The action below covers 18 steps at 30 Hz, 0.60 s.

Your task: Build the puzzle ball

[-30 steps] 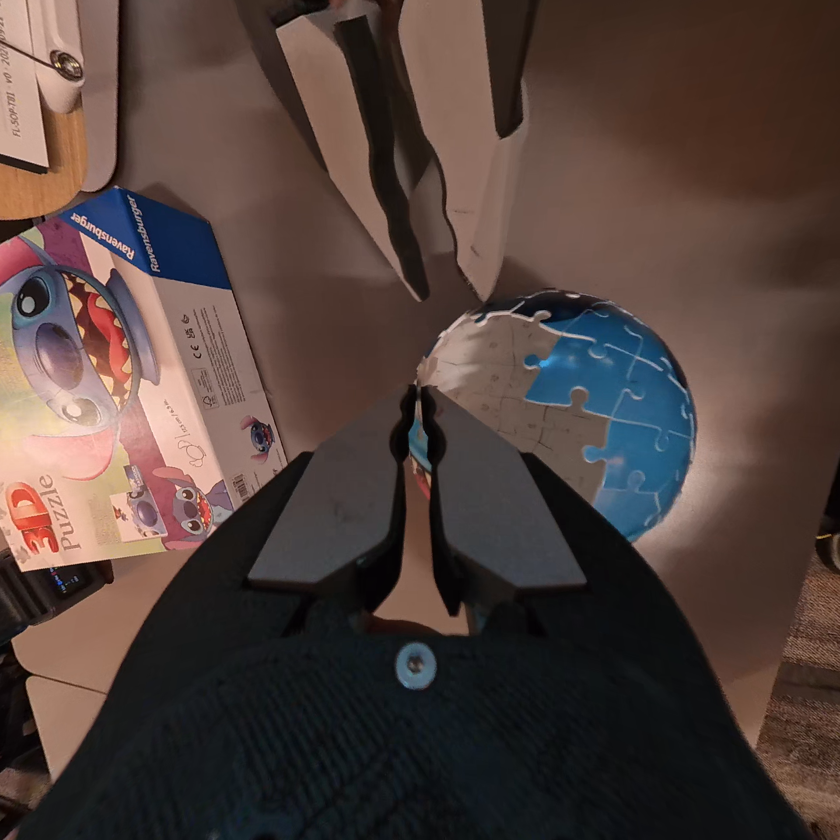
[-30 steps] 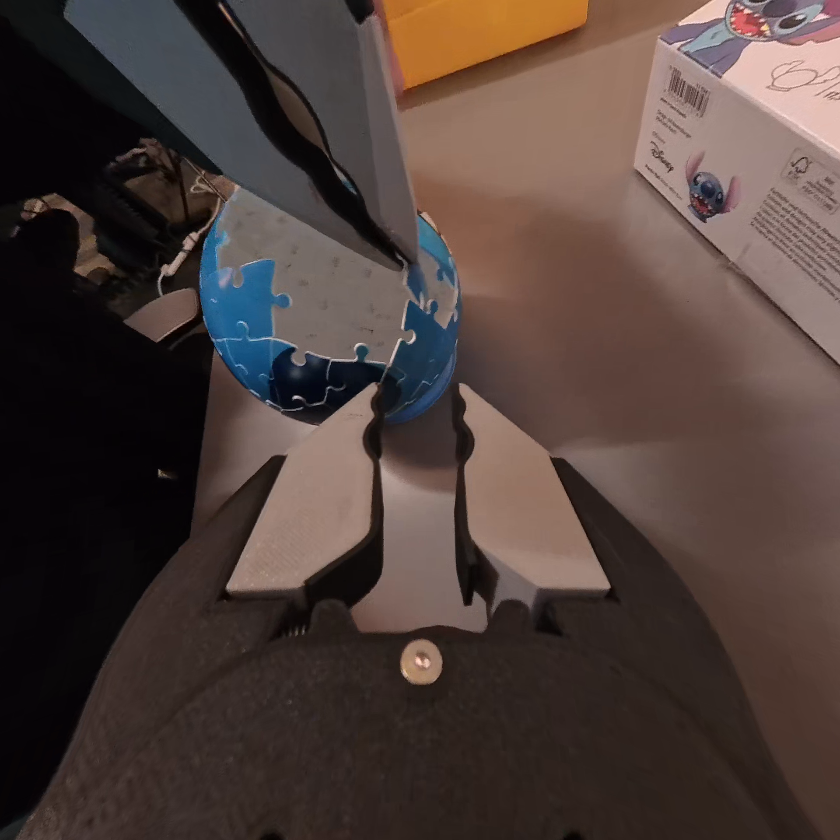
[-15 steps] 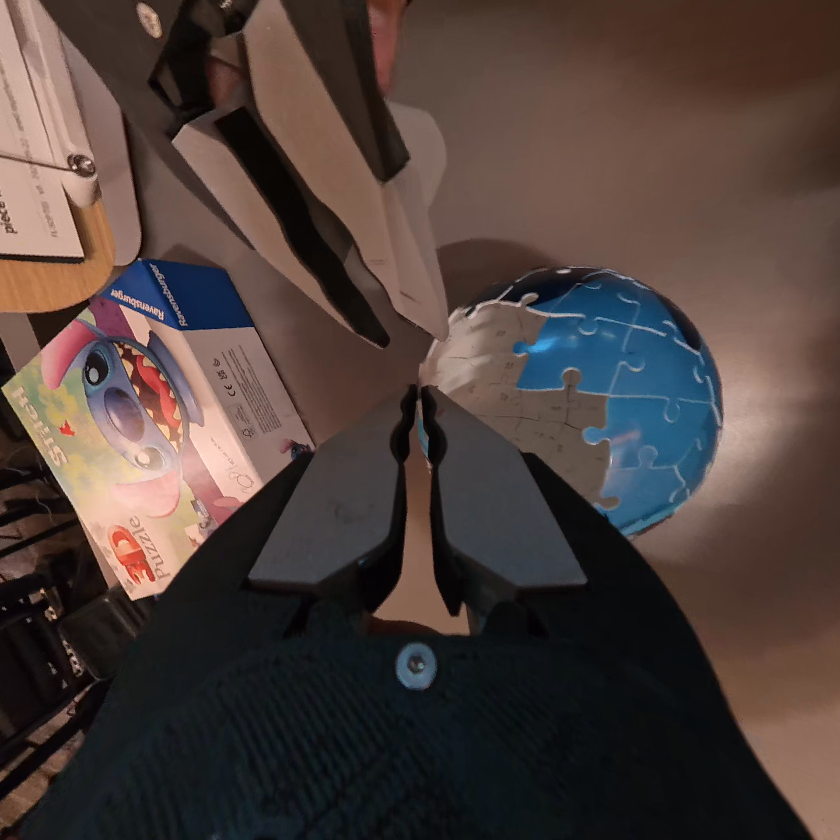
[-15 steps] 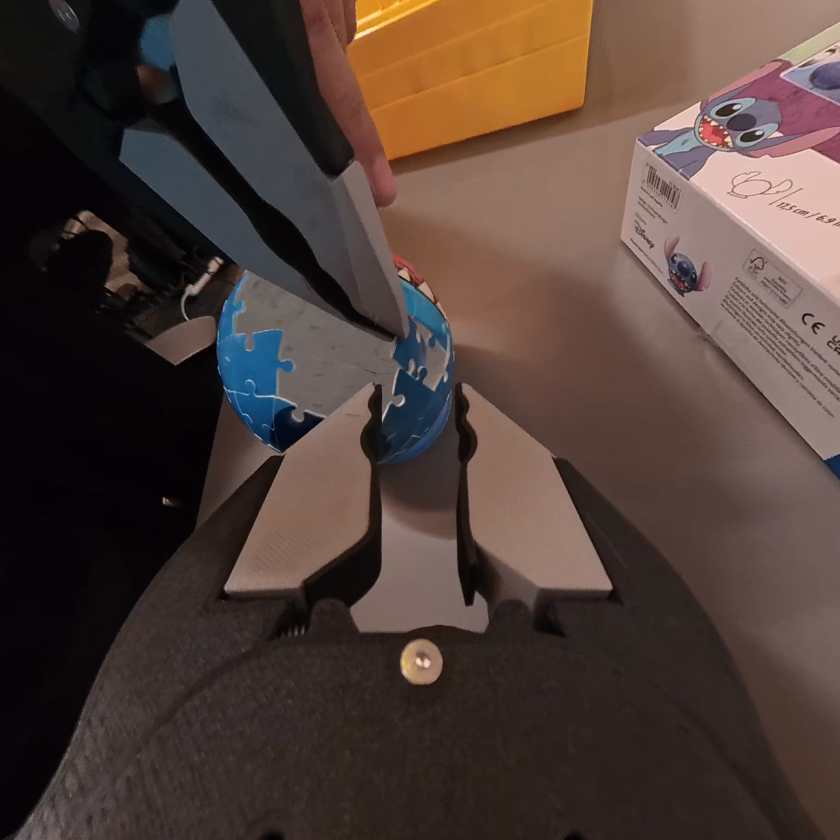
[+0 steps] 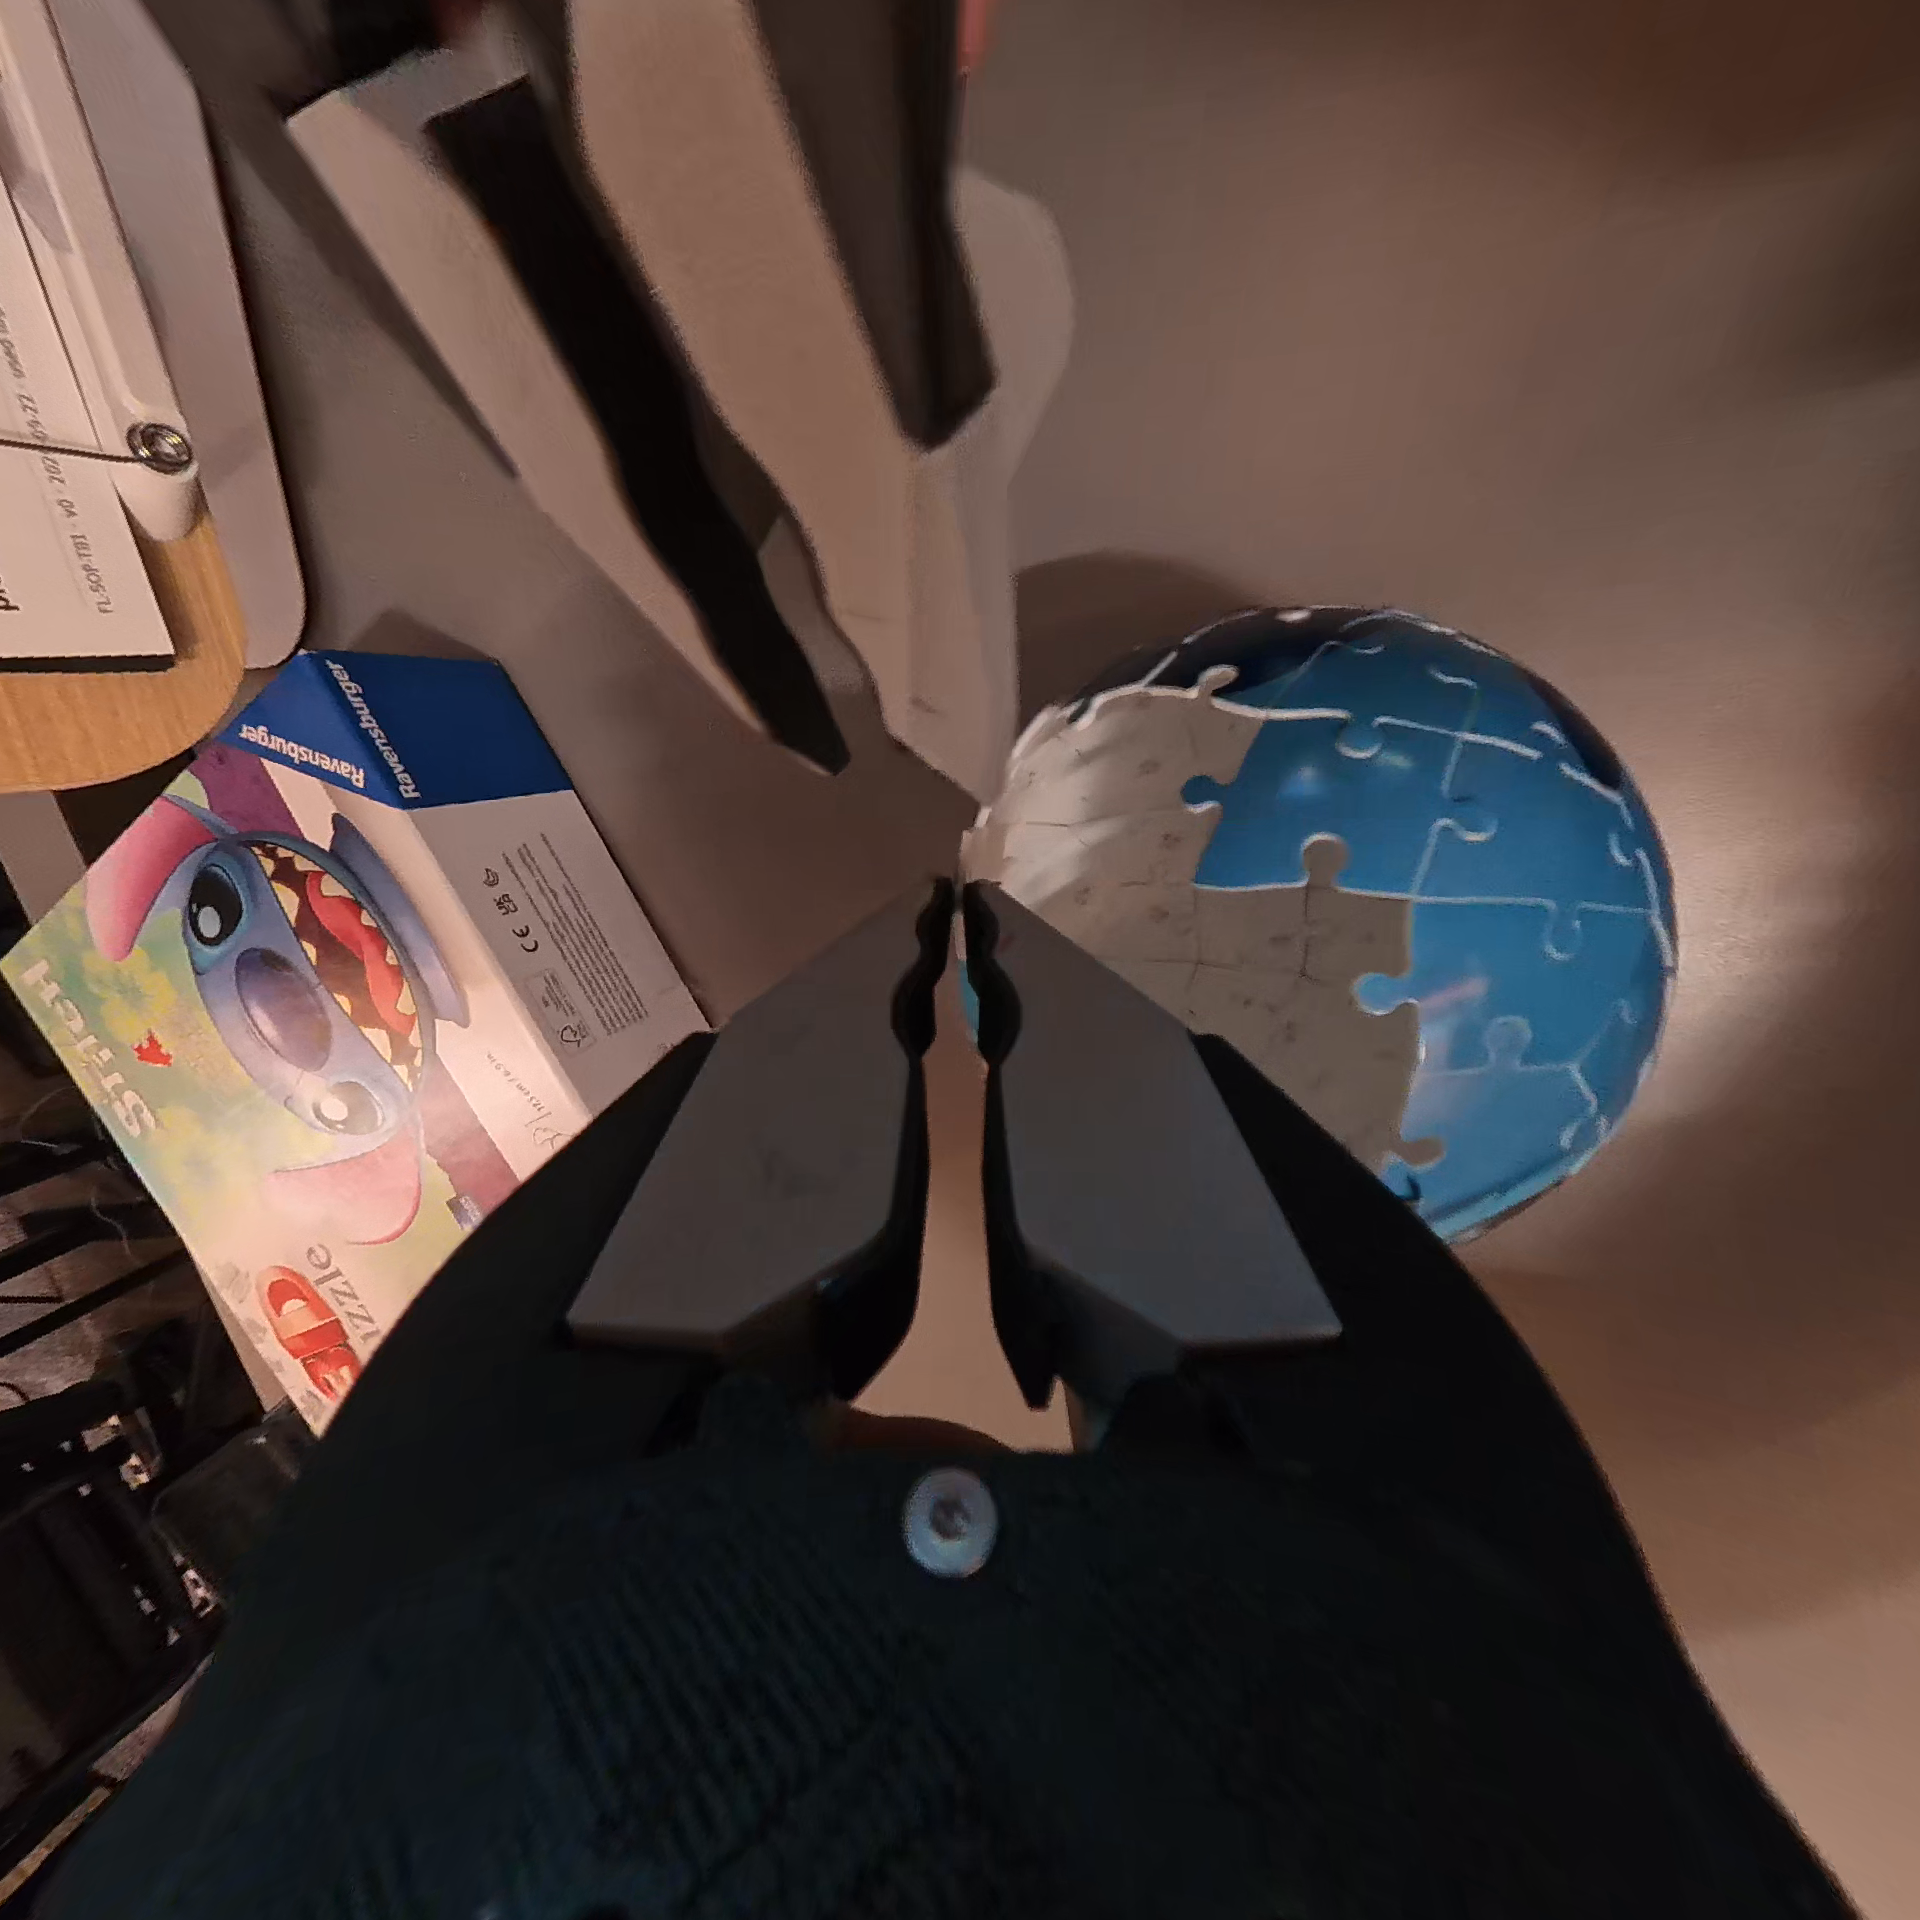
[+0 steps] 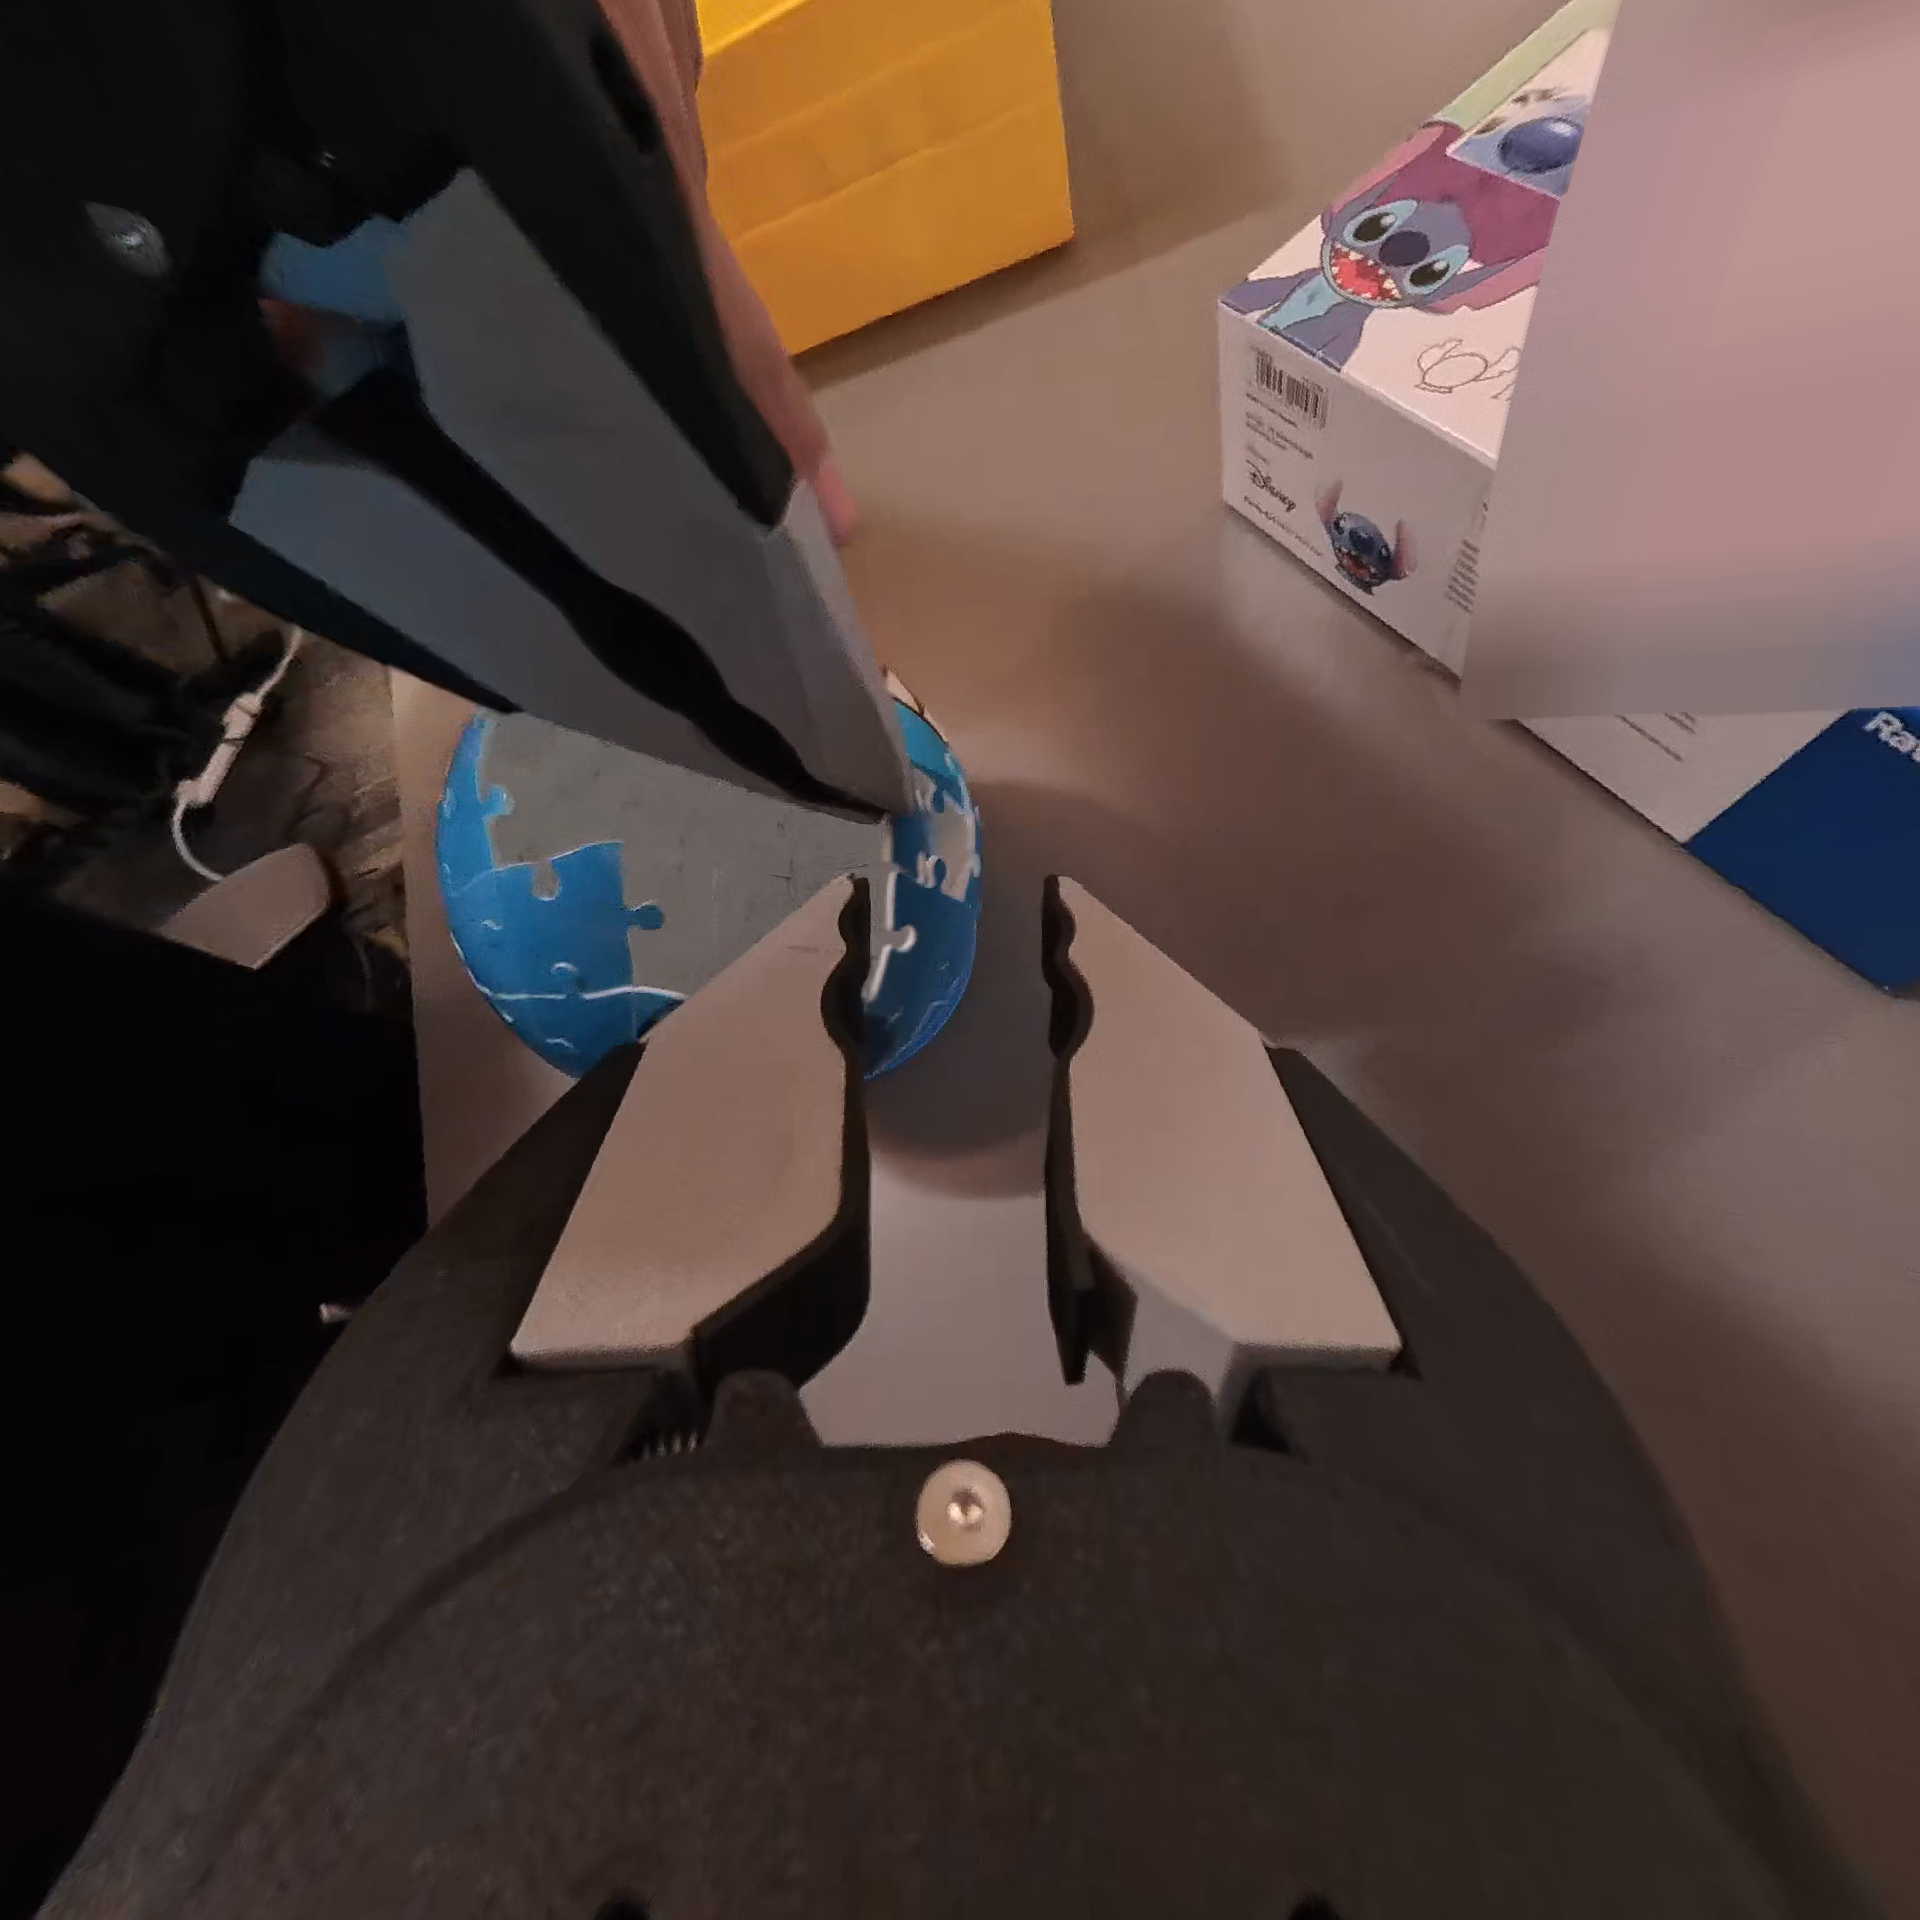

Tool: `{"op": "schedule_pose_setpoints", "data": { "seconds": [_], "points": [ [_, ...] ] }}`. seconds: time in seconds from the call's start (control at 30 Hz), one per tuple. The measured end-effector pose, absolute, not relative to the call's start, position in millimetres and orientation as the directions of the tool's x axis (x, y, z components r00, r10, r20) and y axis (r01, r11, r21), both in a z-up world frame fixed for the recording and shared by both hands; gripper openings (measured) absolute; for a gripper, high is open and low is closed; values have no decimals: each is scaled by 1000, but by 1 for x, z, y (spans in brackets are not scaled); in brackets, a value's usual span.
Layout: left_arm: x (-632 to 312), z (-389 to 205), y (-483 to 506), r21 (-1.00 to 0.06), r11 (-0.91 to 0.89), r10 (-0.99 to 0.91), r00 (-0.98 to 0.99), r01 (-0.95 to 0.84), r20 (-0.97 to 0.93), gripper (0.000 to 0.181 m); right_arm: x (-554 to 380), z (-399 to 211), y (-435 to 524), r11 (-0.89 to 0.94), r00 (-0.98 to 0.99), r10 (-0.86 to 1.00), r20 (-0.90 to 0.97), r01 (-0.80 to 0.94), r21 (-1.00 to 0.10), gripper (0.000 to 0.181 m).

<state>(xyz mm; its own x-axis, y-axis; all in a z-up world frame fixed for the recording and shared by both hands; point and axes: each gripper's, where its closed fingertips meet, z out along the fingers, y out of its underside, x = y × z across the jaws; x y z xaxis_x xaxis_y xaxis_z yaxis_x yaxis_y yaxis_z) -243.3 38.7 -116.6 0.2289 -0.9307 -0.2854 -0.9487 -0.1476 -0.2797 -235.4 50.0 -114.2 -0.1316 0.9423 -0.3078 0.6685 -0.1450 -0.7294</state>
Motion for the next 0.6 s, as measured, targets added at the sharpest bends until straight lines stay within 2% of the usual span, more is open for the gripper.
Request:
{"op": "schedule_pose_setpoints", "data": {
  "seconds": [0.2, 0.47, 0.6],
  "points": [
    [-245, -117, 41, -271, -103, -935, 187, -957, -302, 0, -241, -122, 46, -38, -72, 990, -118, 679, -733, 29],
    [-242, -116, 44, -299, -31, -937, 132, -954, -324, 0, -253, -139, 50, -9, -52, 996, -74, 762, -648, 22],
    [-241, -117, 46, -317, -27, -941, 131, -948, -311, 0, -253, -146, 47, -5, -57, 995, -82, 791, -612, 8]
  ]
}}
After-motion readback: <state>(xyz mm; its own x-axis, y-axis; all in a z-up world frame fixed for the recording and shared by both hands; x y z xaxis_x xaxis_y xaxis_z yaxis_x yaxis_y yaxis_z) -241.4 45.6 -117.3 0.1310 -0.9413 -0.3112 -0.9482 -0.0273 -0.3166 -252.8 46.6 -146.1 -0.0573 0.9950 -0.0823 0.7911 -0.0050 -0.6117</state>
